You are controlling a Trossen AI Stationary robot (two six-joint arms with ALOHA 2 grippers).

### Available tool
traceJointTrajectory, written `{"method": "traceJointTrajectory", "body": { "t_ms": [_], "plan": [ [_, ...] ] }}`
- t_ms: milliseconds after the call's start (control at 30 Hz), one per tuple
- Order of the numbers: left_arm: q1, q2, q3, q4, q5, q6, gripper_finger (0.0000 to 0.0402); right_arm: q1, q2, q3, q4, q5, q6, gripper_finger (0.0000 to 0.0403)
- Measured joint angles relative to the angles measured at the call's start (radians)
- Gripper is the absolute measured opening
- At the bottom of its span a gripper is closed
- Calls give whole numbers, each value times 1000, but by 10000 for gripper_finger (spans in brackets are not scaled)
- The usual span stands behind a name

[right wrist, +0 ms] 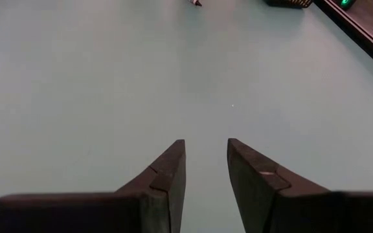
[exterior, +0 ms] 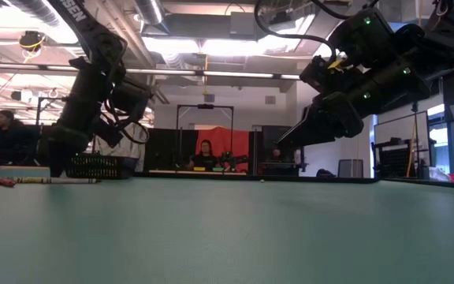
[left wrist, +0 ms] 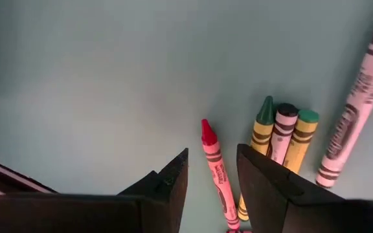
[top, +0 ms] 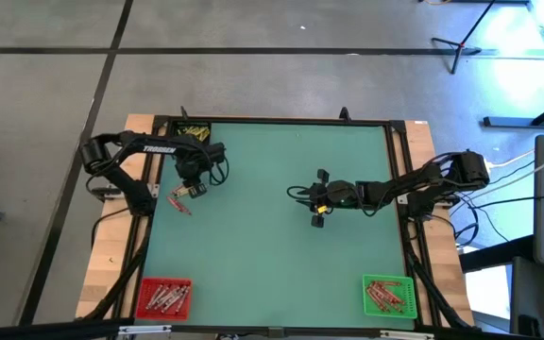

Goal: Sort crayons
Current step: Put the top red crayon into the green bin

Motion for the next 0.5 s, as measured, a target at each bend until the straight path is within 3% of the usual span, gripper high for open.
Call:
{"method": "traceJointTrajectory", "body": {
  "t_ms": [500],
  "plan": [
    [82, 22, -20, 16, 56, -3, 105, 0, 0, 0, 0, 0, 0, 111]
  ]
}}
